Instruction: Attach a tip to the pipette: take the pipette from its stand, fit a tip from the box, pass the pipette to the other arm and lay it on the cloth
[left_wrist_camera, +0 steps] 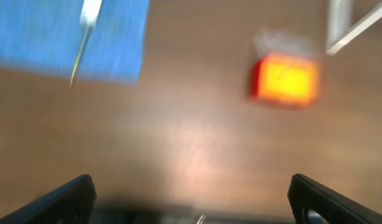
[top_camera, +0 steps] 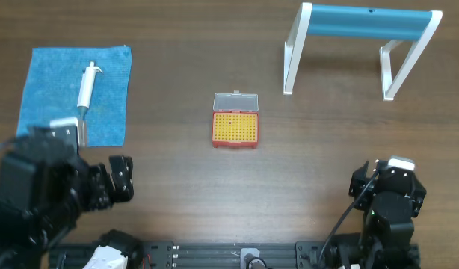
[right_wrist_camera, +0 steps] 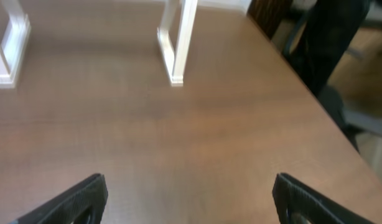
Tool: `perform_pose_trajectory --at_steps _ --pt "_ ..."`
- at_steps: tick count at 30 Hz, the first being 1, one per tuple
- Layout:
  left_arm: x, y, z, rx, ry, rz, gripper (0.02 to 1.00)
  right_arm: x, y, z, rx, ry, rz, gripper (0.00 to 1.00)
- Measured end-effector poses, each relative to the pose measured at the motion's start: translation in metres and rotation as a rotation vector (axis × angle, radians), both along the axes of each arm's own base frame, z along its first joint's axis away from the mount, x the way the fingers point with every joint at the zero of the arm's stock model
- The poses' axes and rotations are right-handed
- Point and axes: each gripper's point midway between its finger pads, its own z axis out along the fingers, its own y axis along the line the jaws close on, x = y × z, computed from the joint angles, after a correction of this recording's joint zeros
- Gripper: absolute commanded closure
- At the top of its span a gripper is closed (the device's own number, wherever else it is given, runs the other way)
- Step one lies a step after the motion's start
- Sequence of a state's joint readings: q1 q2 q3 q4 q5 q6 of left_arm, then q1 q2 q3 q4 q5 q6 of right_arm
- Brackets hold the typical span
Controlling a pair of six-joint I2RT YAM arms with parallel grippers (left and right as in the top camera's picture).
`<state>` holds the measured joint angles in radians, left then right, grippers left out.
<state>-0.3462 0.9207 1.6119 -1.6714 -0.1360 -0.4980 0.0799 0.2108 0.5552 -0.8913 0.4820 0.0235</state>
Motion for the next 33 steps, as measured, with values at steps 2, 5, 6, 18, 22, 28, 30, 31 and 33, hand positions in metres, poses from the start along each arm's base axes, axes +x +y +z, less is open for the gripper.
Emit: perform_pose_trajectory --at_steps 2,5,6,18,22,28,30,31,33 --pt "-0.023 0.011 -0.051 0.008 0.073 0.054 0.020 -0.010 0.000 -0.017 -0.005 0.085 0.003 0.139" --pt "0.008 0.001 -0.063 -0.132 -0.114 0.147 0.020 -0.013 -0.001 -0.021 -0.007 0.107 0.002 0.139" --pt "0.008 0.001 -0.070 -0.131 -0.095 0.157 0.020 -0.013 -0.001 -0.021 -0.007 0.107 0.002 0.137" --pt "0.072 0.031 -0.053 -0.006 -1.021 0.093 0.020 -0.013 -0.001 -0.021 -0.007 0.109 0.002 0.139" --pt "0.093 0.027 -0.160 0.025 -0.827 0.056 0.020 -0.013 -0.001 -0.021 -0.007 0.108 0.002 0.139" --pt "0.096 0.038 -0.167 0.042 -0.834 0.097 0.020 -0.013 -0.001 -0.021 -0.007 0.106 0.002 0.139" --pt "0.096 0.038 -0.167 0.042 -0.835 0.096 0.023 -0.013 -0.001 -0.021 -0.007 0.107 0.002 0.139" --pt "0.096 0.038 -0.167 0.042 -0.835 0.096 0.020 -0.013 -0.001 -0.021 -0.007 0.107 0.002 0.139" --pt "0.096 0.038 -0.167 0.042 -0.835 0.096 0.023 -0.013 -0.001 -0.021 -0.007 0.107 0.002 0.139"
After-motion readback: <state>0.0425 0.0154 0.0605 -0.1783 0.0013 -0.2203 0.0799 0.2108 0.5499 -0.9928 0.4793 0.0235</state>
